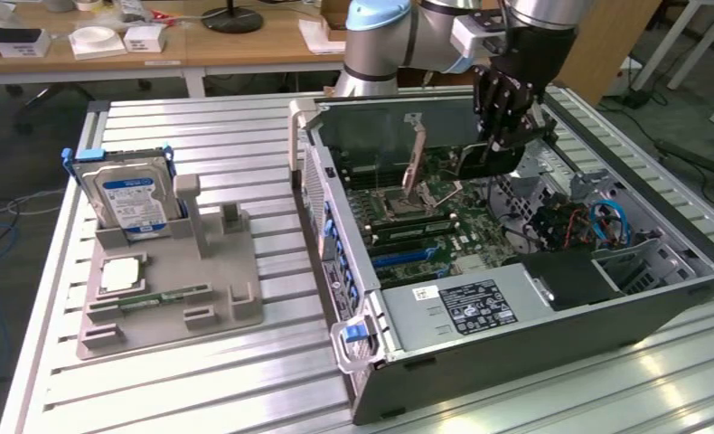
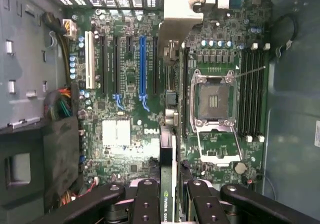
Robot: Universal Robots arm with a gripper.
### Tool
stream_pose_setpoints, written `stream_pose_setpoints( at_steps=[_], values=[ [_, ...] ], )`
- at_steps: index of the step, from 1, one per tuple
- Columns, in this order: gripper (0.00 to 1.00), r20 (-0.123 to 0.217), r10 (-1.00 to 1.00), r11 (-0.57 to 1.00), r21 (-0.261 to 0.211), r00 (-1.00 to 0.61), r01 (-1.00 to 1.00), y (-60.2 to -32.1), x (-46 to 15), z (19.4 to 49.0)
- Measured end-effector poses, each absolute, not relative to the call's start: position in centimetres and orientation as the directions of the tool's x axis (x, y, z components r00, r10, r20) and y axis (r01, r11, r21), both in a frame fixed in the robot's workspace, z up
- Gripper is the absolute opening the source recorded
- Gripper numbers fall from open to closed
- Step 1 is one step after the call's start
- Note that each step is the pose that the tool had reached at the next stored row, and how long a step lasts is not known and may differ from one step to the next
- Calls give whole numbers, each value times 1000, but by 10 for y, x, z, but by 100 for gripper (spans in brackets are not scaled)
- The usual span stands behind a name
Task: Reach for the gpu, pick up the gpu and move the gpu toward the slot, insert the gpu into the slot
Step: 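Insert the gpu into the slot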
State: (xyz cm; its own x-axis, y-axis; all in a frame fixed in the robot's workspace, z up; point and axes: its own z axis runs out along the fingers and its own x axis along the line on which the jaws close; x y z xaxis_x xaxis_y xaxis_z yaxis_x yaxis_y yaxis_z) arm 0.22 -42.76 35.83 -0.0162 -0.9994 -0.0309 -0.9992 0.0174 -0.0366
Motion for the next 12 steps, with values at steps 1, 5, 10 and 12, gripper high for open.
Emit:
stream_pose_setpoints(
  at_steps=[1, 5, 10, 12],
  values=[
    [25, -31, -999, 21, -37, -19, -999, -428, 1, 357],
    [25, -31, -999, 42, -37, -41, -998, -428, 1, 353],
    [25, -30, -997, 71, -37, -70, -997, -429, -1, 348],
    [25, -30, -997, 74, -36, -73, -997, -429, -2, 346]
  ],
)
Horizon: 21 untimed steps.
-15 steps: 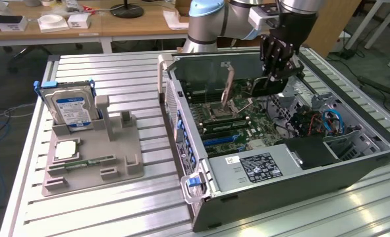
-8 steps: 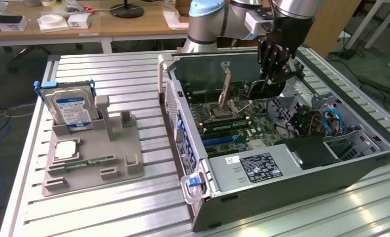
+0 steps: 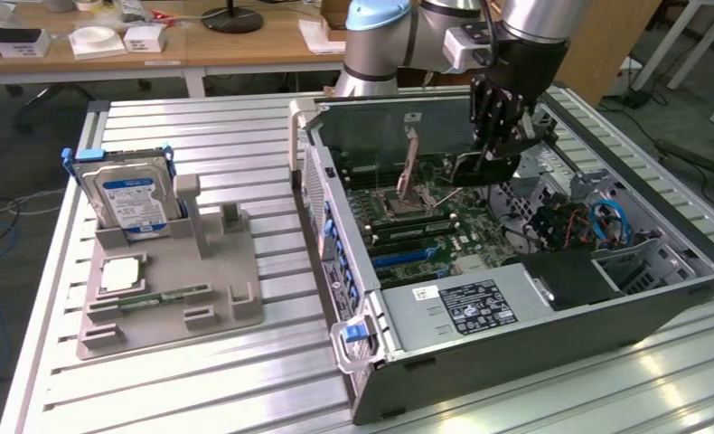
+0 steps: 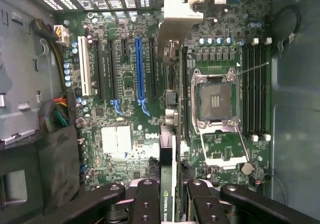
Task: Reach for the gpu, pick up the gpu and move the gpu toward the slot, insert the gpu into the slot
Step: 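Insert the gpu into the slot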
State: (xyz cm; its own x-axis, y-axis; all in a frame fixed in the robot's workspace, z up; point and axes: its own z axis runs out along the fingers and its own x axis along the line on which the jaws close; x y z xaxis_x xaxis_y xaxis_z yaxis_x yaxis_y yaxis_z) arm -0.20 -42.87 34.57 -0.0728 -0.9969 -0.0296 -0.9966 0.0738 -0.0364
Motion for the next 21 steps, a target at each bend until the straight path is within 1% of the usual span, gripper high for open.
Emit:
stream_pose_setpoints(
  at_steps=[14, 21],
  values=[
    [25, -21, -997, 81, -6, -80, -997, -432, -6, 331],
    [25, -21, -997, 80, -3, -80, -997, -432, -5, 319]
  ],
)
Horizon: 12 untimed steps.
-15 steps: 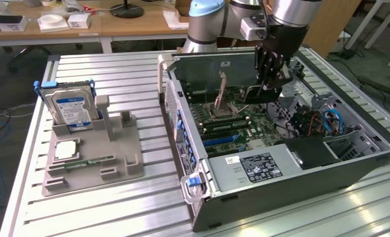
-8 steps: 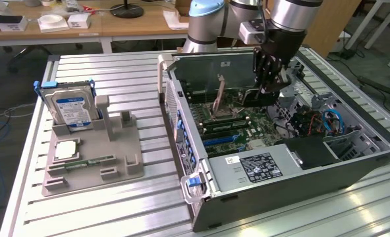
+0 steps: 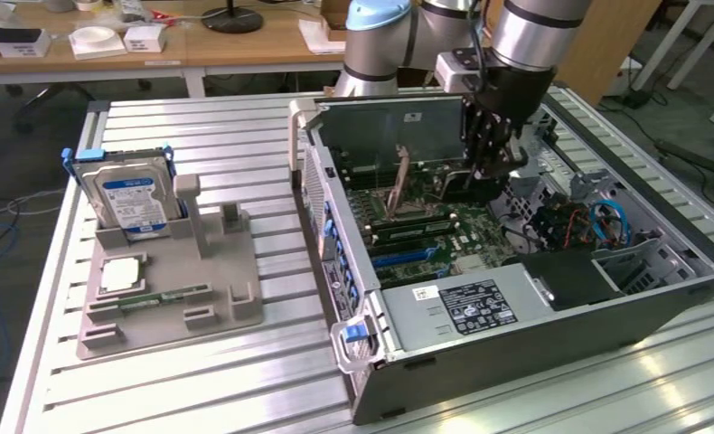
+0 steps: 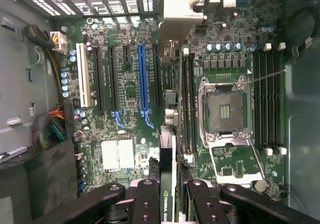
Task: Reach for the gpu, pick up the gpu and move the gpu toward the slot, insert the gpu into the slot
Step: 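Insert the gpu into the slot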
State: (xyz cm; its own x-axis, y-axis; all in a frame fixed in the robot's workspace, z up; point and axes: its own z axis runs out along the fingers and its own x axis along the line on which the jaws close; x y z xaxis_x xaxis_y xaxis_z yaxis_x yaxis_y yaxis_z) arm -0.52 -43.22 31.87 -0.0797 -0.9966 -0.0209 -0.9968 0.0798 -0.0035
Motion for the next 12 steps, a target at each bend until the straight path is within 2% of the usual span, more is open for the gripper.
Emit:
stream_pose_setpoints(
  at_steps=[12],
  values=[
    [25, -22, -1000, 18, -2, -18, -1000, -435, -11, 302]
  ],
)
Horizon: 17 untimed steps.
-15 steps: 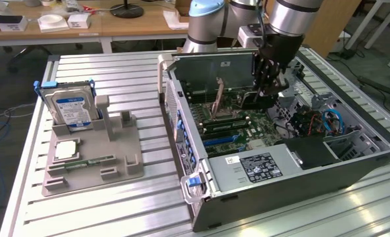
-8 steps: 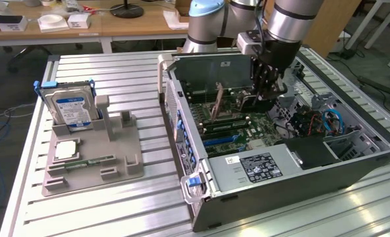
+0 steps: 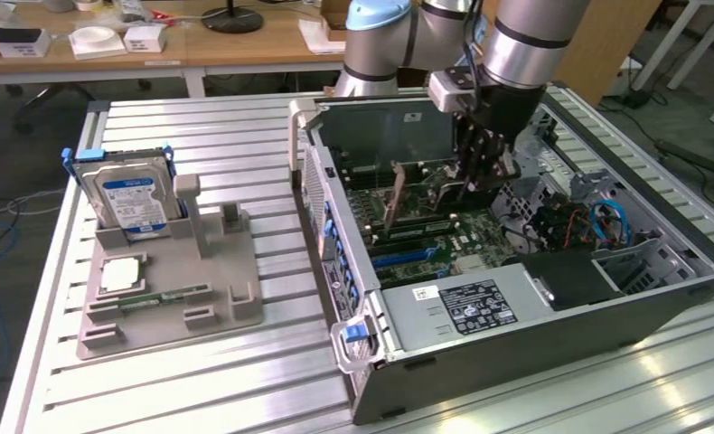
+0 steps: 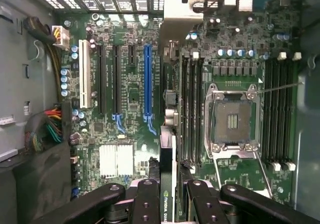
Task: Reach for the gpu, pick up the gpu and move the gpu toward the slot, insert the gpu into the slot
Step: 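Insert the gpu into the slot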
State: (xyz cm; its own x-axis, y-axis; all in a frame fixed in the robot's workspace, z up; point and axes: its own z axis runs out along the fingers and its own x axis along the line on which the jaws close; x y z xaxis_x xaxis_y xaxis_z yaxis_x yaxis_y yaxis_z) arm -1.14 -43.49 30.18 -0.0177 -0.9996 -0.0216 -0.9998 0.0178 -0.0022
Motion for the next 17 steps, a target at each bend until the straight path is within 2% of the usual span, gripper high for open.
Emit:
stream_pose_setpoints(
  at_steps=[9, 17],
  values=[
    [25, -21, -1000, 10, -2, -10, -1000, -436, -35, 294],
    [25, -22, -1000, 8, -2, -8, -1000, -455, -40, 292]
  ],
)
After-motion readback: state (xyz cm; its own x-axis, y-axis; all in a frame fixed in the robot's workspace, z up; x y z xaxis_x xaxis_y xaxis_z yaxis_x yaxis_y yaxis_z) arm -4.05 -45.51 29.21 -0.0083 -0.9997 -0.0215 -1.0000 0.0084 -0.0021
